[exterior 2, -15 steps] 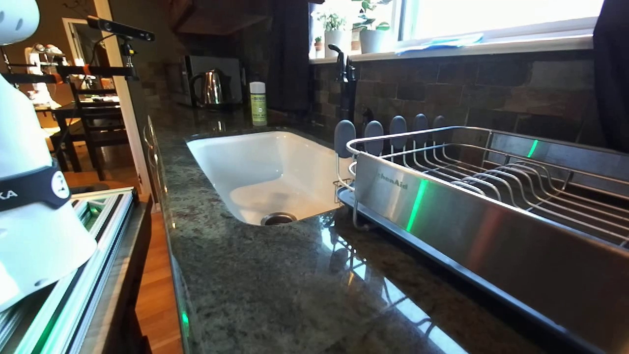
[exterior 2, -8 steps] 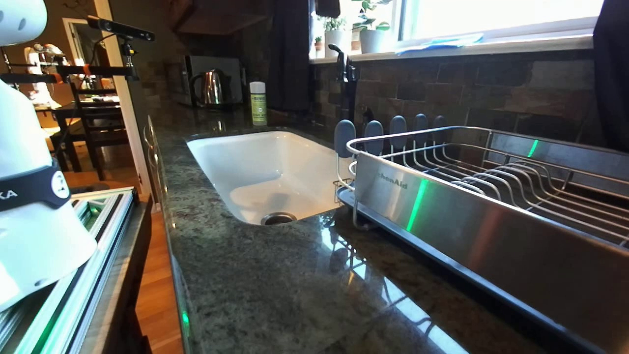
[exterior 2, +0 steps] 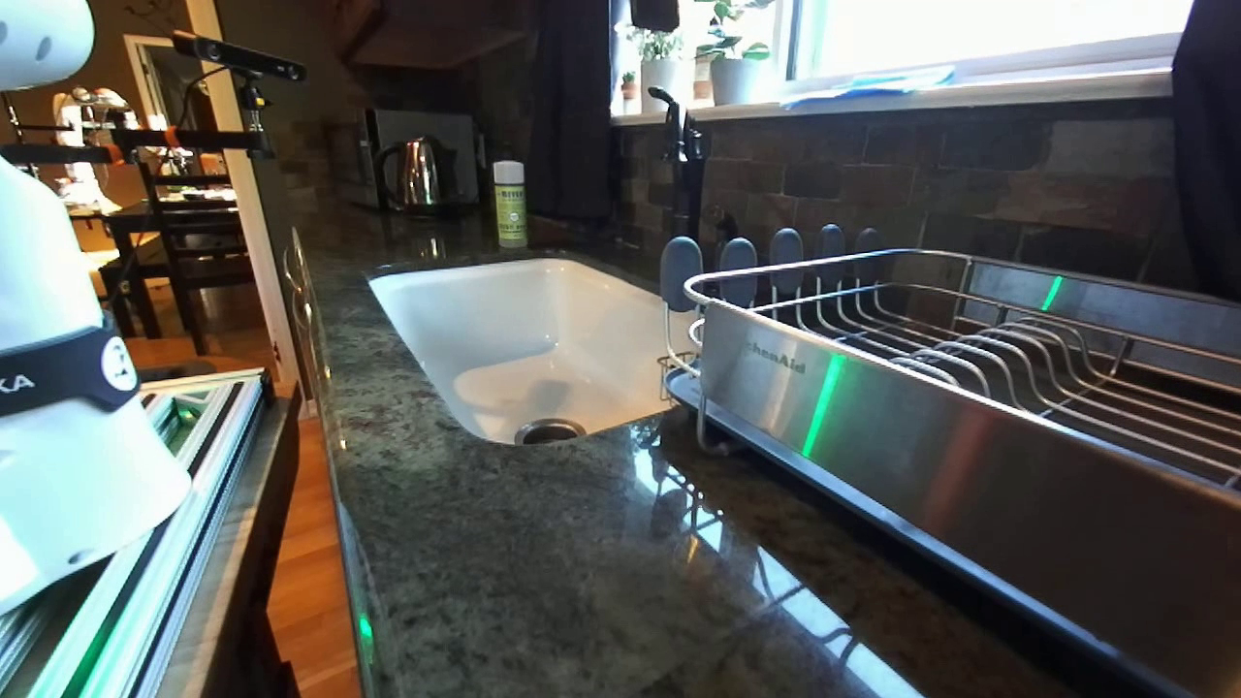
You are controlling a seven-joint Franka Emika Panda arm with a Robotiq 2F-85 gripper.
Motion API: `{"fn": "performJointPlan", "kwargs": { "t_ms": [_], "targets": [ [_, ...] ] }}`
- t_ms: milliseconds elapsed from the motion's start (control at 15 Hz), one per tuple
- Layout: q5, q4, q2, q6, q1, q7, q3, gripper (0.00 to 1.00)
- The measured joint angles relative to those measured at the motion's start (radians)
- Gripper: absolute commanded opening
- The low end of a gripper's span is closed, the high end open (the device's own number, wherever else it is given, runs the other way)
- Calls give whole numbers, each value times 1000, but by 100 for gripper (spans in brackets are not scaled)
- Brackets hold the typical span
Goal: Put the cups into the sink
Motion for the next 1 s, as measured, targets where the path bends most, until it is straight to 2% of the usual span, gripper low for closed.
{"fn": "performJointPlan", "kwargs": {
  "t_ms": [267, 667, 1000],
  "targets": [
    [-26, 3, 69, 58, -30, -6, -22, 100],
    [-36, 11, 237, 235, -71, -72, -76, 100],
    [-76, 44, 375, 314, -118, -95, -96, 100]
  ]
}}
